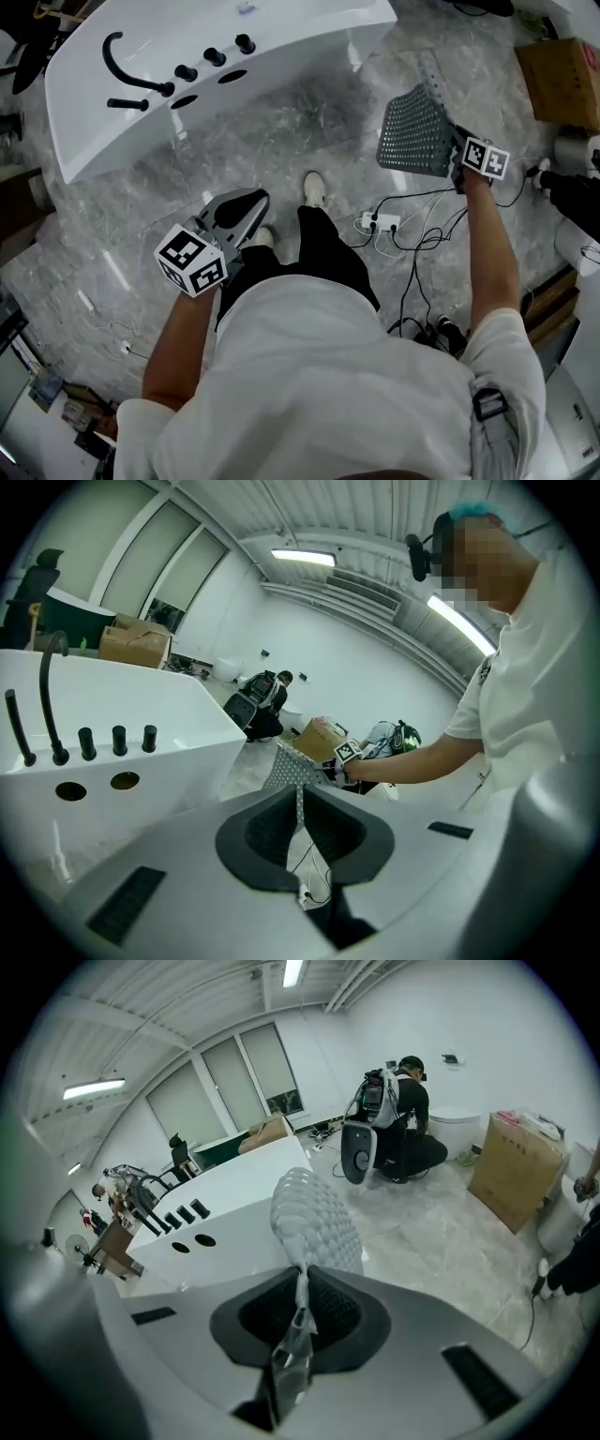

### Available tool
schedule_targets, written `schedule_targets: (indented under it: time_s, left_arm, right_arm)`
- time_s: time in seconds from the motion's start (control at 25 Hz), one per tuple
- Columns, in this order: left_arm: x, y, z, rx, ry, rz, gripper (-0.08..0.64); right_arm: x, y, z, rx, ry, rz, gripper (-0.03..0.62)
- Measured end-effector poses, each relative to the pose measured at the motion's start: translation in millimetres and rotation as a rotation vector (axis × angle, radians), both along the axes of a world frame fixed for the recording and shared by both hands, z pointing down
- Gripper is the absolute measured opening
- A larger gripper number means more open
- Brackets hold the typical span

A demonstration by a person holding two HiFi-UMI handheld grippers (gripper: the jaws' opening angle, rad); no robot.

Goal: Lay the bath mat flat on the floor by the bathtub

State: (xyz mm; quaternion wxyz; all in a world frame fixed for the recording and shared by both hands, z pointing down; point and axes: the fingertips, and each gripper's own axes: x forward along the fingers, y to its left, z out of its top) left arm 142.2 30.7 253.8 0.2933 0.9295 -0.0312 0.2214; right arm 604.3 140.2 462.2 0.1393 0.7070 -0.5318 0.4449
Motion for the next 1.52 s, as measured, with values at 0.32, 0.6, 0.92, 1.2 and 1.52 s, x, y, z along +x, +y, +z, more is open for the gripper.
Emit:
schedule_targets:
  time_s: [0.32,0.6,0.92,1.2,1.52]
  left_arm:
    - [5,-15,56,-0.110,-0.048,-0.054,0.034]
    - [-25,-21,118,-0.245,-0.046,-0.135,0.034]
    - [-72,-27,166,-0.300,-0.004,-0.254,0.034]
    - [-122,-38,191,-0.323,0.041,-0.344,0.034]
    - [-196,-47,218,-0.323,0.059,-0.446,0.034]
  right_arm:
    - [28,-106,88,-0.055,0.098,-0.068,0.041]
    - [-52,-174,202,-0.100,0.077,-0.108,0.041]
    - [-189,-227,293,-0.161,-0.003,-0.242,0.041]
    - [-287,-239,347,-0.221,-0.037,-0.293,0.041]
    - [-404,-270,386,-0.246,-0.063,-0.405,0.044]
